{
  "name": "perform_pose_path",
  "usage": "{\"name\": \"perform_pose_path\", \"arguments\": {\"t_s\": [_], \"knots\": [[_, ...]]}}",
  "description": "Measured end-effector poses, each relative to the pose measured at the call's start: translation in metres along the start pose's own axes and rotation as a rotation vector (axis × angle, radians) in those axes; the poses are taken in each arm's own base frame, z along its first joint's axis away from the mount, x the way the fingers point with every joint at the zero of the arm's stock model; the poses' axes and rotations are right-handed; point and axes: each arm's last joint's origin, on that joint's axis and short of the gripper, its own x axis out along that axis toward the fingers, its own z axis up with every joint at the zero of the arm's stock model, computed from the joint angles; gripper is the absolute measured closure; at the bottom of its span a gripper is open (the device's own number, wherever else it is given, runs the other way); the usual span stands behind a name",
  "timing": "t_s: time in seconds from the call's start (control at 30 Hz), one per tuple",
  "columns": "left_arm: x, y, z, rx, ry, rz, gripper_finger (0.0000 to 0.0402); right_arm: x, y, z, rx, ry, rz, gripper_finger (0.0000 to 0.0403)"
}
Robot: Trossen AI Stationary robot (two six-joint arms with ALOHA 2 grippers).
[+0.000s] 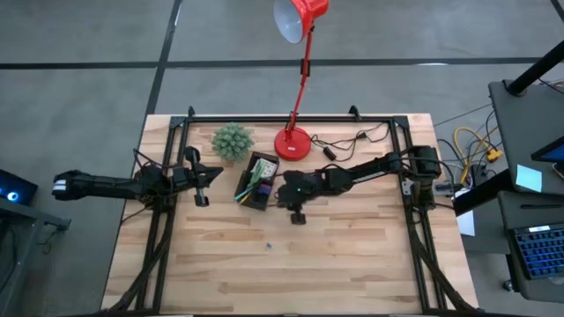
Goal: Pick and place office supplies into organizer
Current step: Put the top blue binder clip in the black desk organizer
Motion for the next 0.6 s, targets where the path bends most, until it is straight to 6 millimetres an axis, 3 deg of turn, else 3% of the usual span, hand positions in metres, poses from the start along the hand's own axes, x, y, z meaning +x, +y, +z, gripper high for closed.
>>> {"name": "perform_pose_path", "arguments": {"t_s": [0.27, 0.43, 0.6], "knots": [[0.000, 0.000, 0.000, 0.000, 0.000, 0.000, 0.0402, -0.002, 0.001, 0.021, 0.158, -0.234, 0.002, 0.0348], [0.000, 0.000, 0.000, 0.000, 0.000, 0.000, 0.0402, -0.002, 0.003, 0.024, 0.219, -0.286, 0.003, 0.0348], [0.000, 0.000, 0.000, 0.000, -0.002, -0.001, 0.0402, 0.016, 0.003, 0.018, 0.278, -0.326, -0.014, 0.0348]]}}
